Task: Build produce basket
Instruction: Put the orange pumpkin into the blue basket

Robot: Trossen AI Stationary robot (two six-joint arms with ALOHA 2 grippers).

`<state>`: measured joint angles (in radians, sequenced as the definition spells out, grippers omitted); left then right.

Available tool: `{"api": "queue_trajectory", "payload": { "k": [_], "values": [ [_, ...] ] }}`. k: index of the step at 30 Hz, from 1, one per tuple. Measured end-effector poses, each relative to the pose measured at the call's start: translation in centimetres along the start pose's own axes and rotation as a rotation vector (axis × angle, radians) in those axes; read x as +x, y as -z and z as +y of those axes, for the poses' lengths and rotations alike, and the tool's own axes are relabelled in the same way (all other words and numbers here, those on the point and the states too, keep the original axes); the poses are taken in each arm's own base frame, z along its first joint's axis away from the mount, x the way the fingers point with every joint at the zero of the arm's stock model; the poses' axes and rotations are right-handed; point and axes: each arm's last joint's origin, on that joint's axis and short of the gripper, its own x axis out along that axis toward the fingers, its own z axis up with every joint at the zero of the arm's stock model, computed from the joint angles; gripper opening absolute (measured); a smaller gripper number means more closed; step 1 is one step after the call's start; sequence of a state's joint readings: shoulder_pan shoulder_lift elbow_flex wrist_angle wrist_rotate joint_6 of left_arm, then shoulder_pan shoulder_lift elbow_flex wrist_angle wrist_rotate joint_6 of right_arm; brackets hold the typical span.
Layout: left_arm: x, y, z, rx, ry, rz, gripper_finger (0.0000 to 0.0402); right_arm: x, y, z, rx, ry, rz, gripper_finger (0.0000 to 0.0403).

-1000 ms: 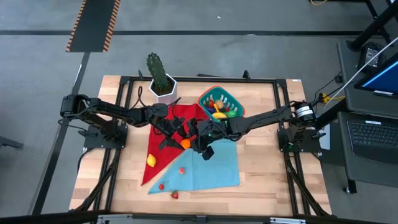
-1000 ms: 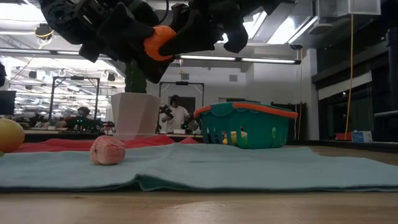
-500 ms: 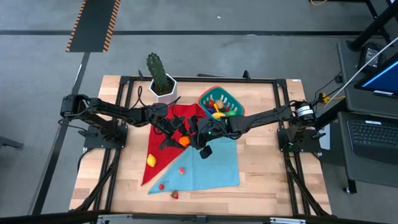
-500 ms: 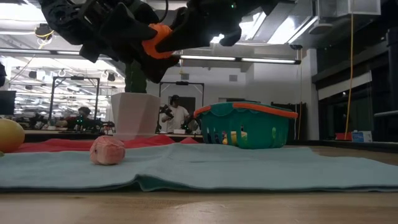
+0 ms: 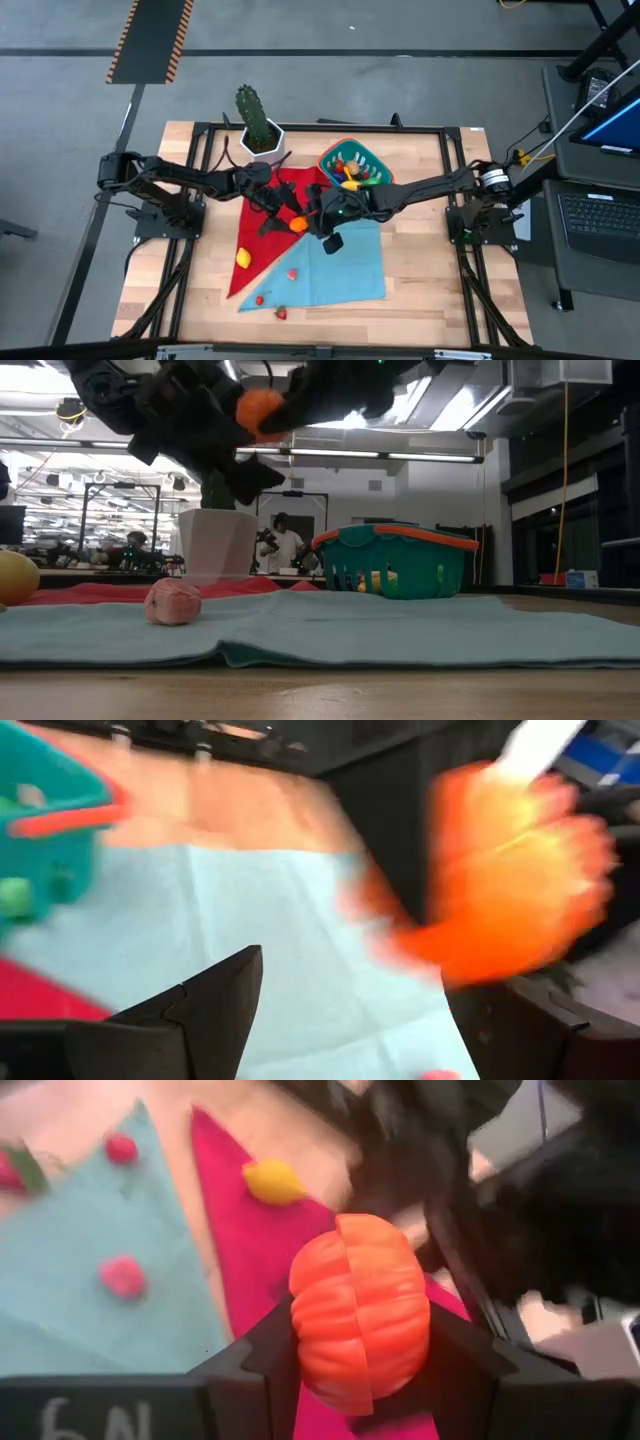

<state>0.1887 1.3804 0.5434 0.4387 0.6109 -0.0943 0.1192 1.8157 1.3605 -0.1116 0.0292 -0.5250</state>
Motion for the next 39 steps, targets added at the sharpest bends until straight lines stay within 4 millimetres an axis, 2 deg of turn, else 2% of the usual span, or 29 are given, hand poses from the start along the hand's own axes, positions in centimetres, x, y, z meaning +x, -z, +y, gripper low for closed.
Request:
{"api": "queue_trajectory", "payload": {
  "k": [3,7,12,16,22,32,35,39],
  "values": [
    [-0.3,-0.1,0.3,0.022,-0.010,-0.004,0.0297,-0.7,-0.3,0.0,0.025,-0.006,0.005,0.0160],
    [-0.7,-0.2,0.6,0.043,-0.015,-0.010,0.0297,-0.7,0.2,0.2,0.044,-0.025,0.053,0.0160],
    [-1.5,-0.9,0.1,0.083,-0.017,-0.028,0.0297,-0.8,0.2,0.1,0.046,-0.020,0.060,0.0160],
    [-2.6,-1.7,-0.9,0.129,-0.071,-0.054,0.0298,-1.2,0.5,-0.7,0.067,-0.006,0.066,0.0160],
    [-3.9,-2.5,-2.5,0.179,-0.175,-0.063,0.0298,-1.6,1.5,-2.8,0.208,0.044,0.084,0.0160],
    [-4.1,-2.2,-3.6,0.220,-0.219,-0.018,0.0298,-1.7,3.3,-4.2,0.283,0.040,0.127,0.0160],
    [-4.2,-1.9,-3.6,0.242,-0.220,-0.023,0.0298,-1.6,4.8,-3.9,0.331,0.030,0.166,0.0160],
    [-4.7,-1.0,-3.5,0.242,-0.298,-0.035,0.0298,-2.6,5.6,-3.5,0.349,0.048,0.135,0.0160]
  ]
}}
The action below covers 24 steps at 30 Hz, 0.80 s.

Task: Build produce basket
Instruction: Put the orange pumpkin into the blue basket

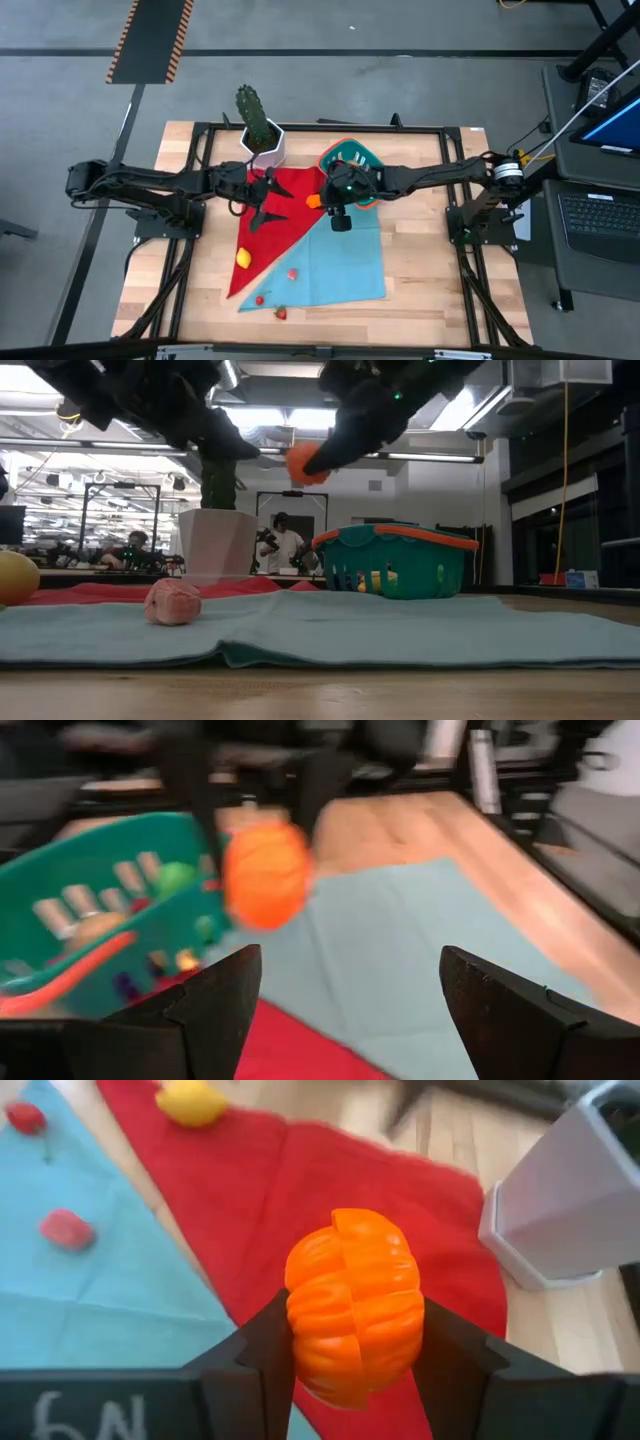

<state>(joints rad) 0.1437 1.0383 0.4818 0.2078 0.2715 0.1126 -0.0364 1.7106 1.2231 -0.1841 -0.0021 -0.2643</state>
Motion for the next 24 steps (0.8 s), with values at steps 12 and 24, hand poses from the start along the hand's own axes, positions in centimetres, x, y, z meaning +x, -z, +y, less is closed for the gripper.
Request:
{"api": "queue_trajectory", "payload": {
  "k": [12,24],
  "values": [
    [-3.0,1.7,-0.6,0.022,-0.159,-0.159,0.0298,-5.5,3.9,1.0,0.046,0.067,-0.270,0.0160],
    [-3.6,1.7,-0.3,0.009,-0.309,-0.159,0.0298,-9.8,10.0,2.1,0.228,0.283,-0.399,0.0160]
  ]
}}
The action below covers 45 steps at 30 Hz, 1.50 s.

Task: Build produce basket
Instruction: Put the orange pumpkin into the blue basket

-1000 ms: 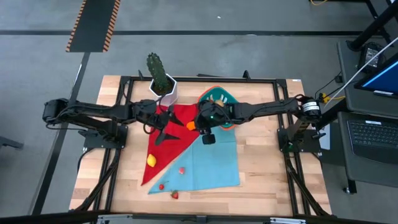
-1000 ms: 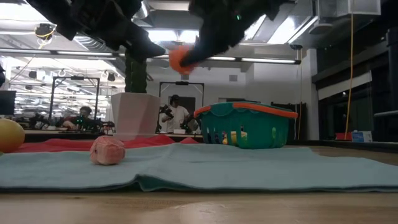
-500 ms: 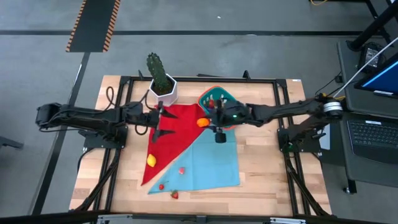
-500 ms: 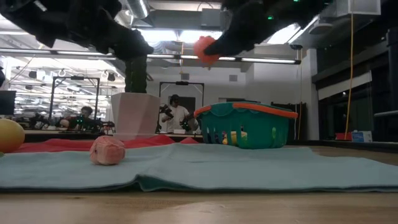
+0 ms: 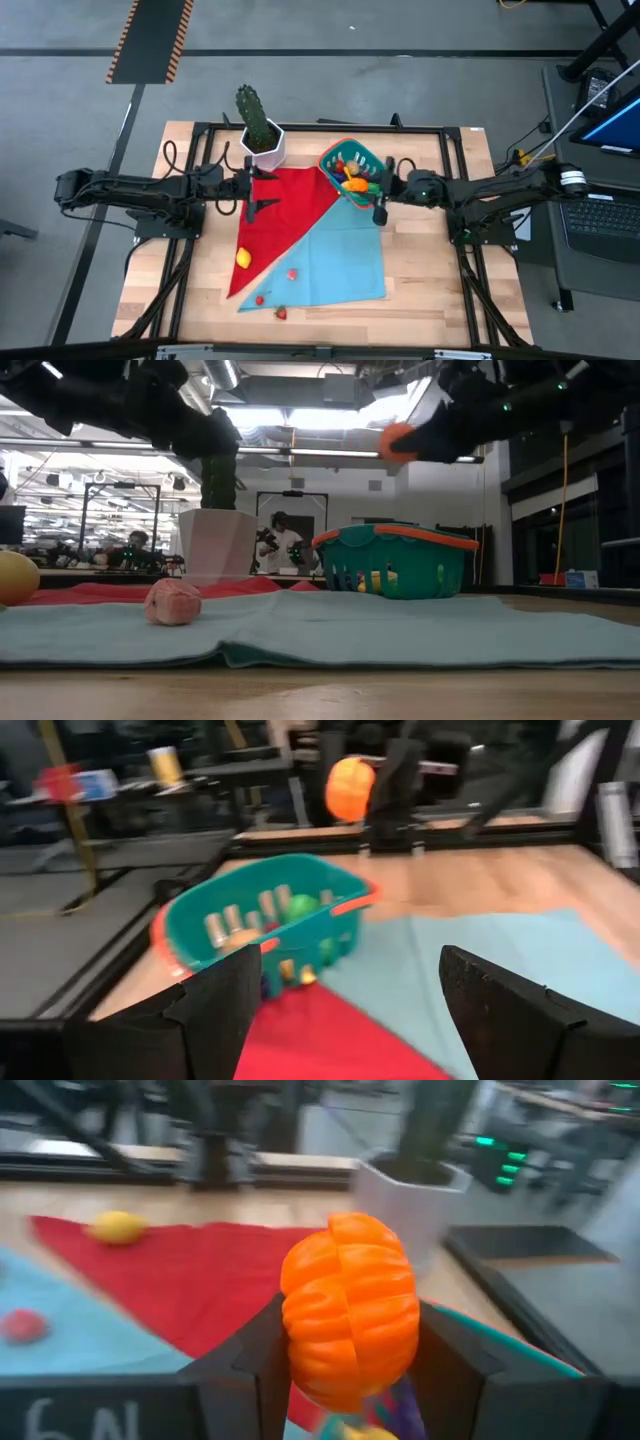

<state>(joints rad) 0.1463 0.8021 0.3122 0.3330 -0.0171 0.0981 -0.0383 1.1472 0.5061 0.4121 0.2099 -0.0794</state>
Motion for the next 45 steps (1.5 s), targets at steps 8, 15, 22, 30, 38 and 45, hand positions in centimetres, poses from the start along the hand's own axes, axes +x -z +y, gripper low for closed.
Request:
{"api": "queue_trajectory", "payload": {
  "k": [8,15,22,30,38,45],
  "values": [
    [0.0,0.0,0.3,-0.017,-0.109,0.006,0.0298,-0.9,0.8,-0.6,-0.006,0.283,0.035,0.0160],
    [0.0,0.0,0.3,-0.018,-0.108,0.010,0.0298,-0.9,0.9,-0.6,-0.014,0.285,0.044,0.0160],
    [0.0,0.2,0.3,-0.017,-0.104,0.023,0.0298,-0.5,-0.8,-0.8,-0.040,0.259,0.129,0.0160],
    [0.0,0.2,0.3,-0.016,-0.102,0.021,0.0298,0.9,-2.4,-2.5,-0.009,0.232,0.307,0.0160],
    [0.0,0.1,0.2,-0.017,-0.100,0.017,0.0298,4.5,-2.8,-3.6,-0.049,0.239,0.448,0.0160],
    [0.0,0.1,0.2,-0.017,-0.100,0.017,0.0298,7.2,-3.0,-5.2,-0.008,0.142,0.616,0.0160]
  ]
}}
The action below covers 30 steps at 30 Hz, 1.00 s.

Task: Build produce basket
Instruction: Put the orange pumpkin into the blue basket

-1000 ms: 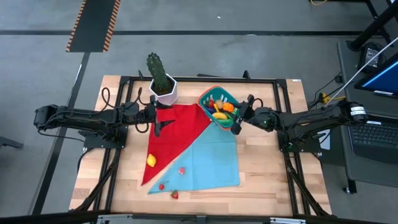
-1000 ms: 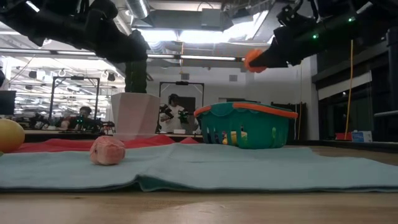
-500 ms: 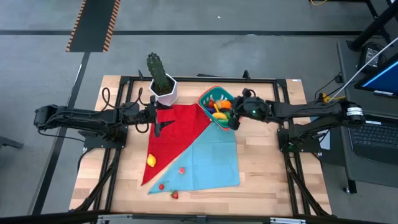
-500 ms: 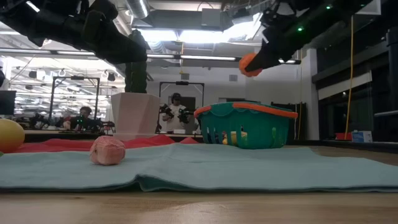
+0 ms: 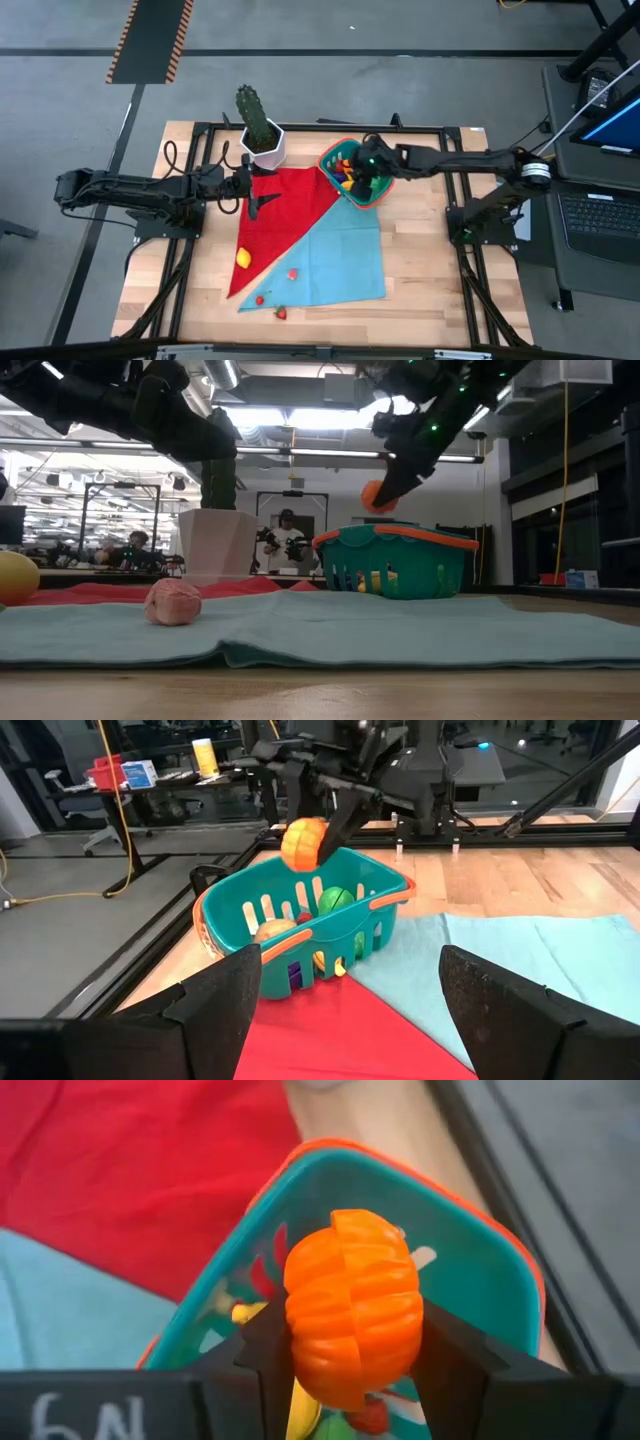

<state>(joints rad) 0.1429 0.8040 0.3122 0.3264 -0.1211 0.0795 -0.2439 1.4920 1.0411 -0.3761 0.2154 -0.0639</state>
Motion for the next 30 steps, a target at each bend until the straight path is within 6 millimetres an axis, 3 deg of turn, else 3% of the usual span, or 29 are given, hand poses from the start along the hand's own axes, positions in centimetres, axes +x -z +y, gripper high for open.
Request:
{"api": "queue_trajectory", "payload": {
  "k": [8,15,30],
  "values": [
    [0.0,0.0,0.0,-0.001,0.000,0.000,0.0298,2.3,-1.1,-1.7,0.010,-0.025,0.094,0.0160],
    [0.0,0.0,0.0,-0.001,0.001,0.003,0.0298,4.6,-0.2,-2.3,0.009,-0.093,0.186,0.0160],
    [0.0,0.0,0.0,-0.001,0.000,0.003,0.0298,5.2,1.1,-3.3,0.066,-0.112,0.268,0.0160]
  ]
}}
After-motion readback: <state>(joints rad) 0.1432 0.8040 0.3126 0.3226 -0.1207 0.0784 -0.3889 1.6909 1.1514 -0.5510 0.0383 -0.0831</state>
